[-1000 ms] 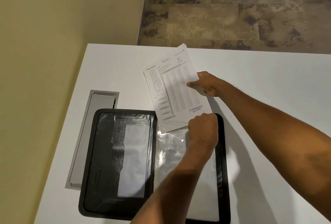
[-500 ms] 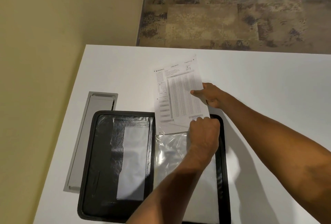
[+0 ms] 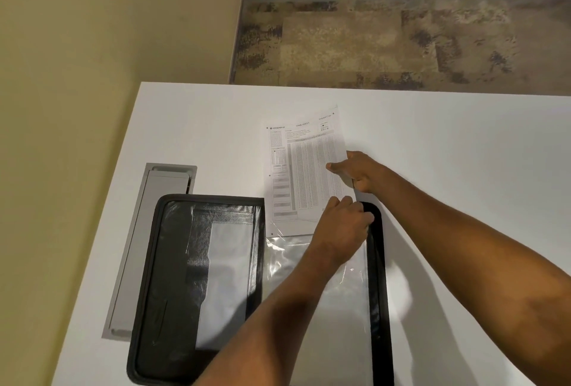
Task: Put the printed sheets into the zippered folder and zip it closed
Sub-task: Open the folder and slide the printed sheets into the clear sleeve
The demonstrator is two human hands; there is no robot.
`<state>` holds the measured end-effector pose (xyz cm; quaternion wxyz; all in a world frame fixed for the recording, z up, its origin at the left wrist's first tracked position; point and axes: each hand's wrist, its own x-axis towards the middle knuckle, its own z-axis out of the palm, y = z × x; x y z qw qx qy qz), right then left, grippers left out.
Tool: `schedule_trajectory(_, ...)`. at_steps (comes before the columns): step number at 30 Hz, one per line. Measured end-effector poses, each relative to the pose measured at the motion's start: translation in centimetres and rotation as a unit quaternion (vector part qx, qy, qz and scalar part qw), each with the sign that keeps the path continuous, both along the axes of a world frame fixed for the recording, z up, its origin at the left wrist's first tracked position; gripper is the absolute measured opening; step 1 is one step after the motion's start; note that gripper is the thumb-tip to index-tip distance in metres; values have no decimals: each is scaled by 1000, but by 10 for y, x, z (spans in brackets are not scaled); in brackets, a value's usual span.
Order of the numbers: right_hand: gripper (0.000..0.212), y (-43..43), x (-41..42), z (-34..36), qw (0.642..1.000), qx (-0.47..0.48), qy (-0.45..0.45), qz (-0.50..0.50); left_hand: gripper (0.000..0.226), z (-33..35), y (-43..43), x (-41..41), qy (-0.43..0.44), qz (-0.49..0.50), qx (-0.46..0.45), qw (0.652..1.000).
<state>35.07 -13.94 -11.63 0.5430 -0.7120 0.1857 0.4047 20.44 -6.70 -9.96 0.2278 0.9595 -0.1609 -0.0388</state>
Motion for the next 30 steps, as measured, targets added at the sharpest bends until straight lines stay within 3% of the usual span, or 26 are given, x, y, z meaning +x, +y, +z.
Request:
schedule_trajectory(2, 42, 1, -2, 3, 1000, -8, -13, 7, 16, -3, 2, 6, 12, -5, 3, 1000)
schedule_trajectory(7, 50, -1, -14, 9, 999, -11, -26, -20, 21, -11, 2, 15, 43, 24, -16, 999)
schedule_trajectory(13, 37, -14, -27, -2, 1000, 11, -18, -24, 23, -22, -1, 19, 99, 68, -28, 992)
schedule_trajectory(17, 14, -27, -22, -2, 998, -21, -59, -7, 21, -24, -1, 20, 104, 74, -36, 991)
schedule_trajectory(21, 28, -44, -19, -3, 991, -82, -93, 40, 20, -27, 2, 23, 103, 69, -38, 992)
schedule_trajectory(24, 20, -52, -27, 2, 994, -51, -83, 56, 17, -30, 5, 23, 75, 56, -22, 995)
schedule_trajectory(30, 31, -59, -48, 10, 992, -16, -54, 112, 14, -28, 4, 24, 80, 62, -42, 994)
